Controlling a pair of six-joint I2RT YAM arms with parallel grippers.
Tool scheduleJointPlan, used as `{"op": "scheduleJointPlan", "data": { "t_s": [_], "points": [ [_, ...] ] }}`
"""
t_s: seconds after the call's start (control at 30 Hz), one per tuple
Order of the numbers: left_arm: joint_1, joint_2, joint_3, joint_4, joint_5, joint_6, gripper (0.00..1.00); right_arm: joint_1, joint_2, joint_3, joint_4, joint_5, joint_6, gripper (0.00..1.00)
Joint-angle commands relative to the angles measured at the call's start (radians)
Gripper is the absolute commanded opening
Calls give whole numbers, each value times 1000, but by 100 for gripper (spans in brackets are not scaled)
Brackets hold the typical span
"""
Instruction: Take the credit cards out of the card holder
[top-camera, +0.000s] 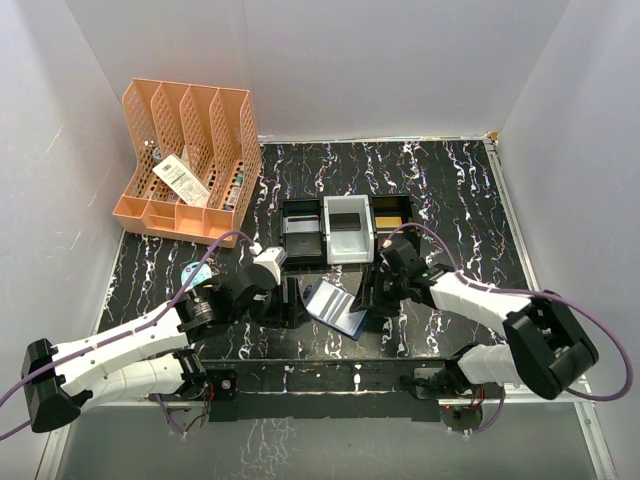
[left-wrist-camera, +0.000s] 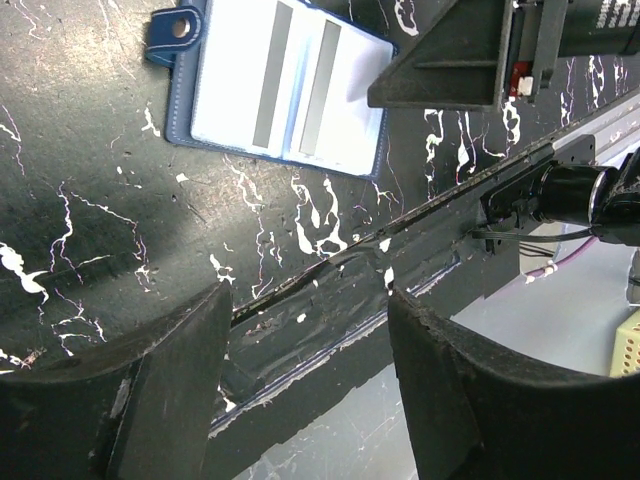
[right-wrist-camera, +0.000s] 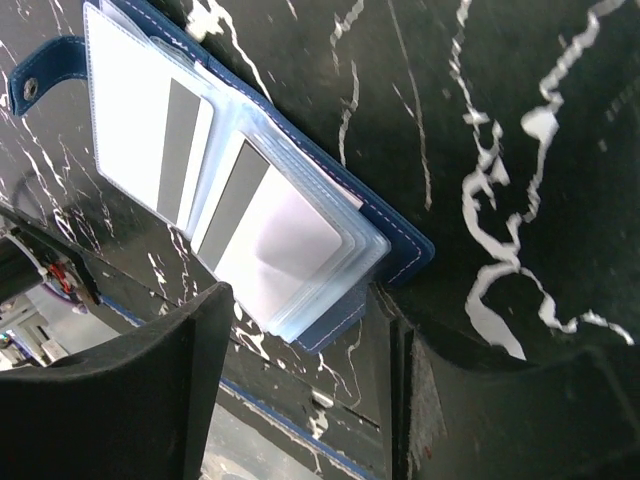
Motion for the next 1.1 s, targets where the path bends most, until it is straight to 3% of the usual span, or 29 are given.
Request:
{"op": "scheduleJointPlan", "data": {
  "t_s": [0.0,0.23,0.4,0.5,0.63,0.77,0.97,1.07],
  "points": [
    [1,-13,34,-28,-14,8,62,0,108,42,47,73,-131,54],
    [2,47,63,-5,-12,27,65,0,204,188,-33,83,-259,53],
    [36,145,127,-2,-30,52,65,1,156,245,-106,89,-220,53],
    [116,171,121,29,51,71,66,1,109,253,-123,93,-145,52],
    [239,195,51,186,203,89,65,8,29,222,-28,28,-51,48],
    [271,294,79,220,270,144,61,13,-8,150,186,-67,88,39],
    [279,448,146,304,374,191,54,44,110,136,390,-115,200,31],
    [287,495,167,285,359,211,52,58,184,155,430,-133,209,30]
  ]
}}
